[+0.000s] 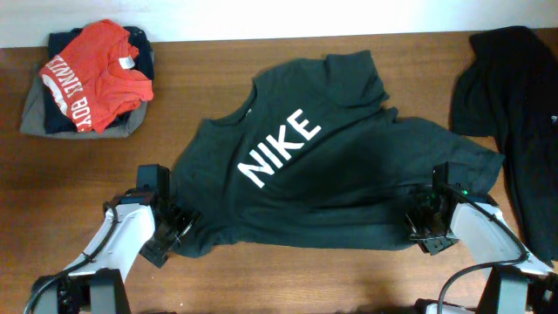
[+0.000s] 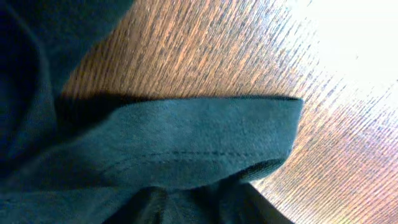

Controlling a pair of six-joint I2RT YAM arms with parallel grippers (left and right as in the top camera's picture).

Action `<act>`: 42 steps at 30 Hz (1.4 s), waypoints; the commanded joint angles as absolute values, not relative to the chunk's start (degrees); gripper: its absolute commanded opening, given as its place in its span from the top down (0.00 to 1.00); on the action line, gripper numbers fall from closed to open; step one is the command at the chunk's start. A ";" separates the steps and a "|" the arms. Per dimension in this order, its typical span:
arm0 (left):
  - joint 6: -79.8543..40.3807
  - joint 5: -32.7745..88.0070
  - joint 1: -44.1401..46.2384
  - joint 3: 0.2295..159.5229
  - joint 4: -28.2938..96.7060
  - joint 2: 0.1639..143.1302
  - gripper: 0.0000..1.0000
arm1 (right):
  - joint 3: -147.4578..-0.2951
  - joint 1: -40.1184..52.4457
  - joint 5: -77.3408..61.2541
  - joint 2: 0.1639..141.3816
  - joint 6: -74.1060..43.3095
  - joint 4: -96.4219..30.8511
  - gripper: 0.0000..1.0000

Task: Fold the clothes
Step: 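Grasp both bottom hem corners with left and right grippers, then lift the hem with both grippers and carry it toward the collar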

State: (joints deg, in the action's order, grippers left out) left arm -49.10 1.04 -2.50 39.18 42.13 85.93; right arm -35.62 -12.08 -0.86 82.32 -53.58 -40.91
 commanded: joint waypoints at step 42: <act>-45.32 2.22 -2.79 48.84 51.57 85.10 0.99 | -53.89 -12.40 2.07 83.92 -45.34 -52.07 0.96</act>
State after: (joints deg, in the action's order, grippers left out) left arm -46.89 4.45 -2.76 43.48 50.00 86.91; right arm -47.79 -12.08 -1.02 85.03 -48.18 -49.76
